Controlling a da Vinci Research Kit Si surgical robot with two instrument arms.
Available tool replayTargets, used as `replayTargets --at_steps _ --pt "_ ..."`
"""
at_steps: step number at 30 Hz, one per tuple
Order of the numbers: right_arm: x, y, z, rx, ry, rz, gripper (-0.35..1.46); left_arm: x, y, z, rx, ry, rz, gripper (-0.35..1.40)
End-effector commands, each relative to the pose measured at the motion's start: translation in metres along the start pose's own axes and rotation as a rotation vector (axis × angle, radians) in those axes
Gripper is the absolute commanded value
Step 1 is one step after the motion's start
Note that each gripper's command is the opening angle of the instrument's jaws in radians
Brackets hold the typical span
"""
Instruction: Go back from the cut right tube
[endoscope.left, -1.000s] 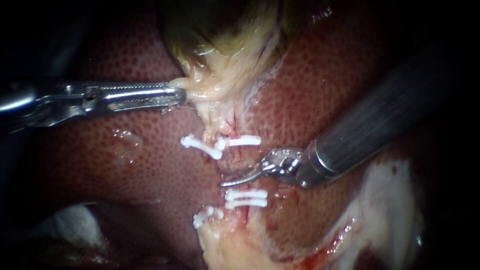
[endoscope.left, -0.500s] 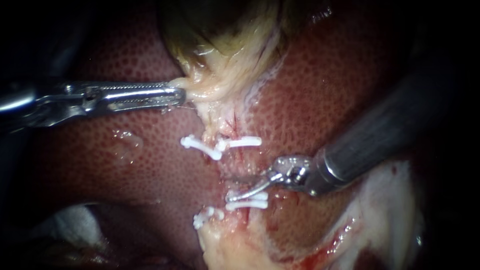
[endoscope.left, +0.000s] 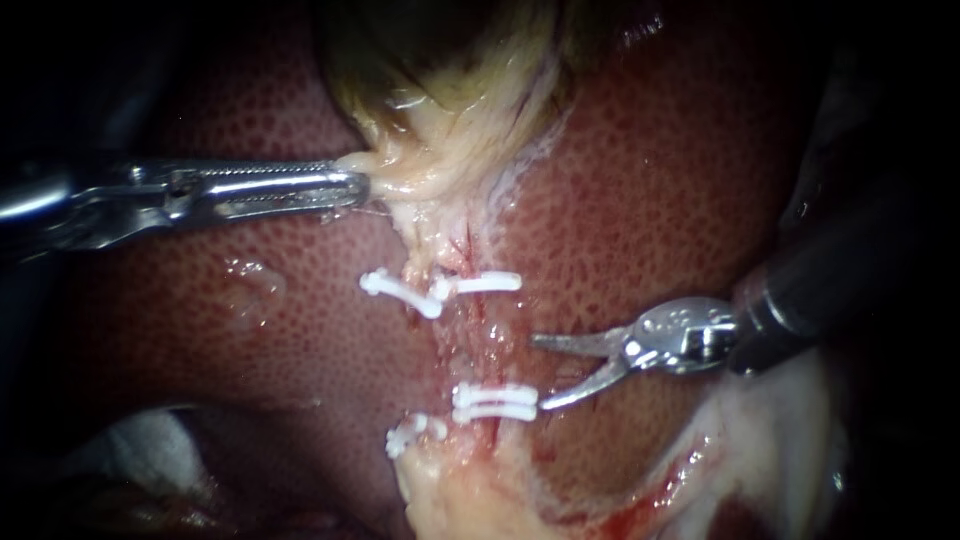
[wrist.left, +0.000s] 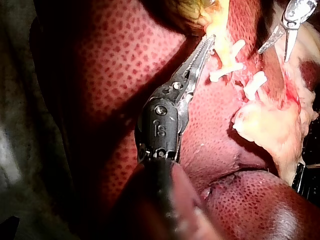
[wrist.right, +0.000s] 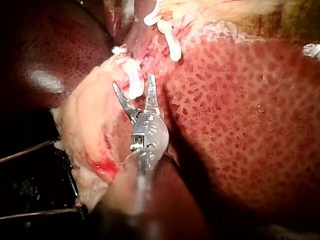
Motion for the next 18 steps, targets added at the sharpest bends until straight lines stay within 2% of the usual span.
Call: replayTargets --at_steps 1,10,18 --pt "0.0002 0.0000 -0.0004 -0.007 -0.003 -0.002 1.43 0.0000 0.0000 0.0000 0.001 0.000 0.000 -0.35" --pt "0.0032 0.0003 -0.0038 -0.075 -0.026 -0.039 1.45 0.0000 0.0000 0.0000 0.001 0.000 0.000 -0.35" --pt "0.0049 0.0003 -0.0051 -0.119 -0.011 -0.056 1.45 -0.0002 0.0001 0.0002 0.003 0.001 0.000 -0.35"
